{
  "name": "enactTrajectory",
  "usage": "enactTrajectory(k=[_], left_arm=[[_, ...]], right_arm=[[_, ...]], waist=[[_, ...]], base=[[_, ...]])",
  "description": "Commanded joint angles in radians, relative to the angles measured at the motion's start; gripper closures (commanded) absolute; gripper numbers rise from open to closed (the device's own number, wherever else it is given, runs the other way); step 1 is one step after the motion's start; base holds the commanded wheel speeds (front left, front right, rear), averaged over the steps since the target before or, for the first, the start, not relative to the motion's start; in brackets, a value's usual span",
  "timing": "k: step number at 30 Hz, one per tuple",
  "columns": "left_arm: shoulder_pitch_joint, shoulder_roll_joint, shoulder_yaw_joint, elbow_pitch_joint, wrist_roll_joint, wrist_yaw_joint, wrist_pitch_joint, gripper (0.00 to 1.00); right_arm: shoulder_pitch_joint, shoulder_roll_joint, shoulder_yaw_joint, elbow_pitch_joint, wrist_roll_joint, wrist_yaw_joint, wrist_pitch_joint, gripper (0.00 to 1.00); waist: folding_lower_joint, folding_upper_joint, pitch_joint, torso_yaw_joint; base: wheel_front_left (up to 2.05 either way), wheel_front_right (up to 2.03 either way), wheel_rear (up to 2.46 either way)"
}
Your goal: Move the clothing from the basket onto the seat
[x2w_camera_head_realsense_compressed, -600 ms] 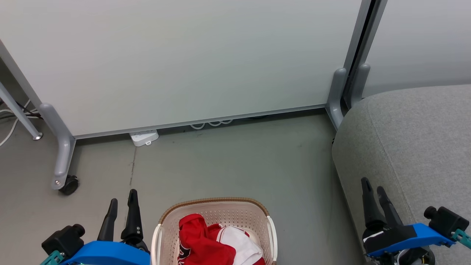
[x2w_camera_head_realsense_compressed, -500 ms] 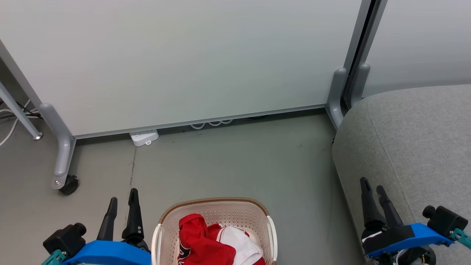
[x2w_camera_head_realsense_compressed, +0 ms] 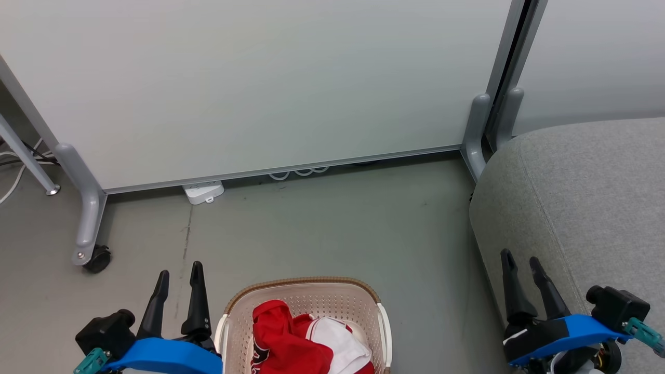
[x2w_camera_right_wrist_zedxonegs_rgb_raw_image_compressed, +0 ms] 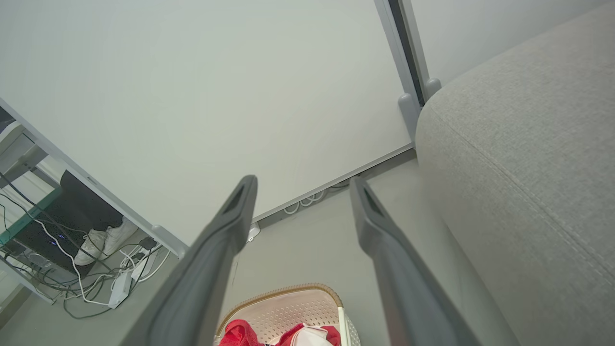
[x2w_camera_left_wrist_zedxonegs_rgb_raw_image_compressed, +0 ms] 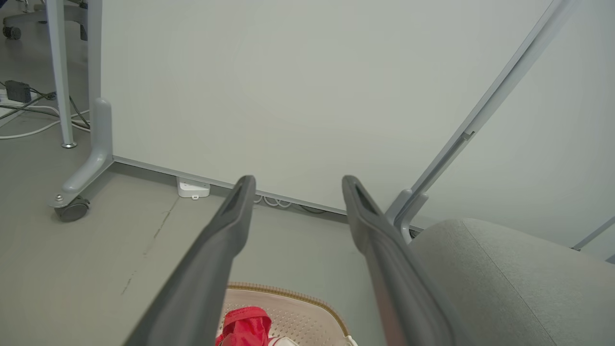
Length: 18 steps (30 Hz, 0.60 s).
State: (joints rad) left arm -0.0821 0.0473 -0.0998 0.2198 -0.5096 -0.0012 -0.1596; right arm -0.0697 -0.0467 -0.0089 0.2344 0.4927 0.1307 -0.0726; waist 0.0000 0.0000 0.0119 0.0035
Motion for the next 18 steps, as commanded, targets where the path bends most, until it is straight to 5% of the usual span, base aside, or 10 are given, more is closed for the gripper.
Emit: enactTrajectory(k=[1,18], left_arm=[[-0.022,0.007,-0.002,-0.006,0.025,0.003,-0.009,0.00],[-0.032,0.009,-0.019,0.028,0.166,0.004,-0.048,0.00]], right_arm=[[-0.019,-0.004,0.003,-0.009,-0.028,0.000,-0.009,0.00],[-0.019,-0.004,0.011,-0.003,-0.181,0.000,-0.030,0.00]], waist=[[0.0000,0.0000,0.000,0.000],[0.0000,0.0000,0.000,-0.002]], base=[[0.00,0.00,0.00],[0.00,0.00,0.00]])
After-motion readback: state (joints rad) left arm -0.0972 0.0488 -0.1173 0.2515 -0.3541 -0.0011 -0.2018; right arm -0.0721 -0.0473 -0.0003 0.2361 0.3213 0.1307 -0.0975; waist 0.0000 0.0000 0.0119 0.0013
